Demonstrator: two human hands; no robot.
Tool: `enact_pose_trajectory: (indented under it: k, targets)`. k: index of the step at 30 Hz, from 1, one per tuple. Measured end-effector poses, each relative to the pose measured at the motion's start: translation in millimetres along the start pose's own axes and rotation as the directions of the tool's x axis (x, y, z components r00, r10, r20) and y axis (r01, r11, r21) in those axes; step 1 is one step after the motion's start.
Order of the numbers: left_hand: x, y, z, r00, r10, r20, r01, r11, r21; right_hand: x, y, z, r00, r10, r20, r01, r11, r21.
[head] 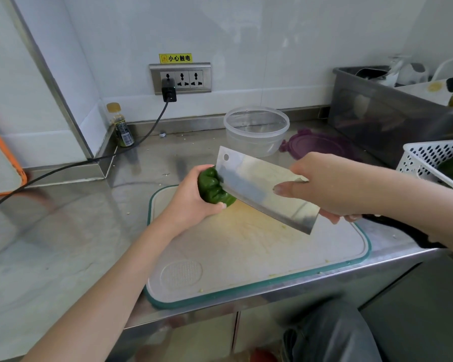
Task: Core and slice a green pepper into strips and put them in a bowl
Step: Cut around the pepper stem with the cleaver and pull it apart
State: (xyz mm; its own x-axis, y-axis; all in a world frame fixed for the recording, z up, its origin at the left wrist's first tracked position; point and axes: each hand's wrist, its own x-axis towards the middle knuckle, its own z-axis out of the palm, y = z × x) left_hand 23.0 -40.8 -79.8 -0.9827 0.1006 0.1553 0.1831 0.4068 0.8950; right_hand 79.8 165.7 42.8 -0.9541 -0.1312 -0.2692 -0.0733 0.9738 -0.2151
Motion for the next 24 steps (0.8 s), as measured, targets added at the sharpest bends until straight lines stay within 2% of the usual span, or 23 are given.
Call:
enact_pose_trajectory:
  k: [7, 13, 18, 24]
  targets:
    - [-1.5, 0.6, 2.0, 0.999, 0.003, -0.038, -0.005, 0.999, -0.040, 3.6, -21.4, -8.7, 0.991, -0.095, -0.092, 0.069, 0.965, -0.254]
    - [0.4, 2.1, 2.7, 1.000, 0.007, -0.015, -0.007, 1.000, -0.009, 1.5, -8.4, -21.0, 0.997, -0.079, -0.007, 0.076, 0.985, -0.152]
    - [1.0, -0.6, 1.1, 1.000, 0.003, -0.003, -0.003, 1.000, -0.007, 9.9, -9.9, -9.6, 0.997, -0.069, -0.041, 0.062, 0.988, -0.141]
    - [4.3, -3.9, 1.7, 0.999, 0.045, 0.014, -0.046, 0.995, 0.094, -2.5, -5.6, -27.9, 0.998, -0.053, 0.028, 0.057, 0.988, -0.145]
